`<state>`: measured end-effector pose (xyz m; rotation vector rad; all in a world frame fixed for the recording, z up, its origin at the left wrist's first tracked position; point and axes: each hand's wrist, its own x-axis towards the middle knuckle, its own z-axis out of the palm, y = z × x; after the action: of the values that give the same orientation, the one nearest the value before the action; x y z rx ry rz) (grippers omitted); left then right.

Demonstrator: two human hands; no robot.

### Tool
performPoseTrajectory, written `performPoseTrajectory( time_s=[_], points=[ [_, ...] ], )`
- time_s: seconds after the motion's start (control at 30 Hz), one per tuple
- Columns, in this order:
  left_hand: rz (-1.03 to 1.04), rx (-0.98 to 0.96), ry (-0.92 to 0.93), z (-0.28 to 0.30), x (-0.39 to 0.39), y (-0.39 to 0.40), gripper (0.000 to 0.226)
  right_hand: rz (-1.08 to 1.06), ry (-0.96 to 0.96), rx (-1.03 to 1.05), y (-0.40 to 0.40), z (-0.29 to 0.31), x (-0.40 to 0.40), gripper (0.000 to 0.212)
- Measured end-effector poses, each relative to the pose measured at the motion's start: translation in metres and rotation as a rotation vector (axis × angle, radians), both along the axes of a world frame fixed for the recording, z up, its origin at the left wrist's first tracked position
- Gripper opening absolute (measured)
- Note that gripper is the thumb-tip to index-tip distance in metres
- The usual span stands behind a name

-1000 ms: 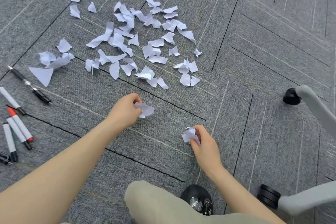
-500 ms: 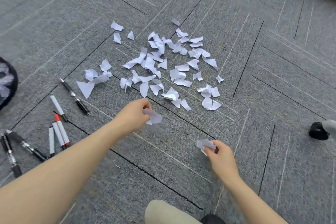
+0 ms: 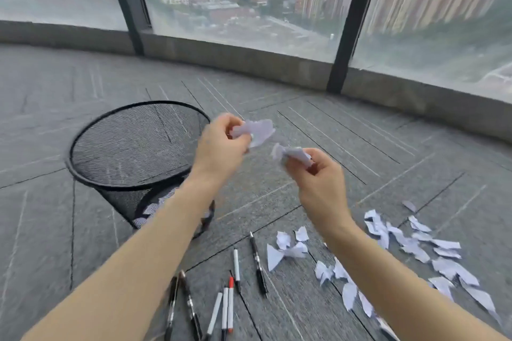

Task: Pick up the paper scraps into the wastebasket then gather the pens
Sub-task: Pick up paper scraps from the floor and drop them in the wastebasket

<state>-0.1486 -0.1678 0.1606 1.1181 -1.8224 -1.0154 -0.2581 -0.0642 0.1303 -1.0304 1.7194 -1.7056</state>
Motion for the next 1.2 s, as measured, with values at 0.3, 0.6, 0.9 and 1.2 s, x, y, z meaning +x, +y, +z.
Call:
performPoseTrajectory(
  time_s=[0.3,0.6,0.9,1.2],
  points=[
    [0.321,0.117,-0.562,-0.016,0.117,-0.083,0.027,0.382,0.297,0.222,-0.133,0.014,0.111,0.044],
    [0.262,-0.08,-0.606,-0.022,0.087,-0.077,0.025,0.391,0.733,0.38,-0.109,0.016,0.075,0.027],
    [-0.213,-0.305,-0.41,0.005,0.056,-0.015,0.017,0.343,0.709,0.699,-0.006,0.077,-0.002,0.032],
    [-0.765,-0.079,-0.497,-0.073,-0.05,0.09,0.018,-0.345,0.127,1.065,0.209,-0.049,-0.137,0.048]
  ],
)
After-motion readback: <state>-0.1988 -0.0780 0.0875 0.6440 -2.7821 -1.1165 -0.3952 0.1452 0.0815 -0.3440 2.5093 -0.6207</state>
